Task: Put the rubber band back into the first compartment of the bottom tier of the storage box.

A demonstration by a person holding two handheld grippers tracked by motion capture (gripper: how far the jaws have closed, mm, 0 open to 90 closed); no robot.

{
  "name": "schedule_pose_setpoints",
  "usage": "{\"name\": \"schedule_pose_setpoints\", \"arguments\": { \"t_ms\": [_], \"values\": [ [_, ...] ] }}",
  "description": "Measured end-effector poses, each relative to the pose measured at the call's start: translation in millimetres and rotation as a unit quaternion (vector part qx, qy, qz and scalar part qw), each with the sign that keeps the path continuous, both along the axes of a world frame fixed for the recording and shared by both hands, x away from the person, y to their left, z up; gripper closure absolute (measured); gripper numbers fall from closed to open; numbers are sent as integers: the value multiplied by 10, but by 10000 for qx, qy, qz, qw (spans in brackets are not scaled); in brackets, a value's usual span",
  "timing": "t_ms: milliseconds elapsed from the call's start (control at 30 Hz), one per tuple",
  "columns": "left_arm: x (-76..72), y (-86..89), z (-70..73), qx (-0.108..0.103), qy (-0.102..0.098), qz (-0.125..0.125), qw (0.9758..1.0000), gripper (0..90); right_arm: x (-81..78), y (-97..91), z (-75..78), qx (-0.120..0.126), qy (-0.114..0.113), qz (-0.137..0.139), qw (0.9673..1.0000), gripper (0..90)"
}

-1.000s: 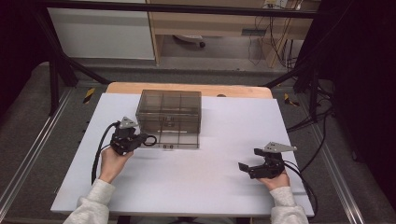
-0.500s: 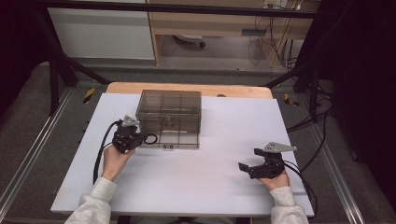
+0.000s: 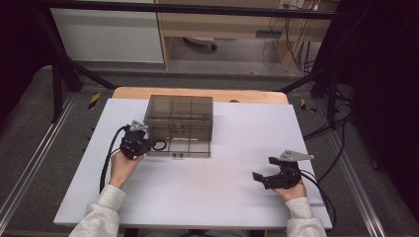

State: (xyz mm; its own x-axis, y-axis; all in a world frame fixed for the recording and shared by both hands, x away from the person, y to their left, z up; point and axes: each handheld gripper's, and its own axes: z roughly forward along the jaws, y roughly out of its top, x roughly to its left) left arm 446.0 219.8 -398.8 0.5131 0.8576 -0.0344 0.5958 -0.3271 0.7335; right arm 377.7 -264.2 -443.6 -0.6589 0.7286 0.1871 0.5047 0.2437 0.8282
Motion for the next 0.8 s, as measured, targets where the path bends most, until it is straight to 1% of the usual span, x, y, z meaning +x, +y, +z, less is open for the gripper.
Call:
{"name": "schedule_pose_setpoints", "arguments": {
  "t_ms": [67, 133, 267, 400, 733, 767, 800],
  "values": [
    [20, 2, -2, -52, 16, 25, 10000, 863, 1, -1, 0, -6, -4, 3, 10000, 11],
    [36, 3, -3, -51, 16, 37, 10000, 863, 0, -2, 2, -5, 1, 3, 10000, 11],
    [63, -3, -17, 4, 39, 53, 10000, 862, 0, -1, 1, 0, -5, 1, 10000, 11],
    [86, -4, -32, -17, 57, 84, 9999, 862, -2, -3, 4, 2, 9, -7, 10000, 11],
    [141, -2, -58, 19, 109, 155, 9998, 862, 0, -2, 2, -5, 3, 2, 10000, 11],
    [152, 2, -64, 36, 66, 150, 9999, 862, 0, -2, 2, -3, 3, 2, 10000, 11],
    [153, 2, -69, 28, 98, 191, 9998, 862, 1, -1, 0, 2, -2, 1, 10000, 11]
  ]
}}
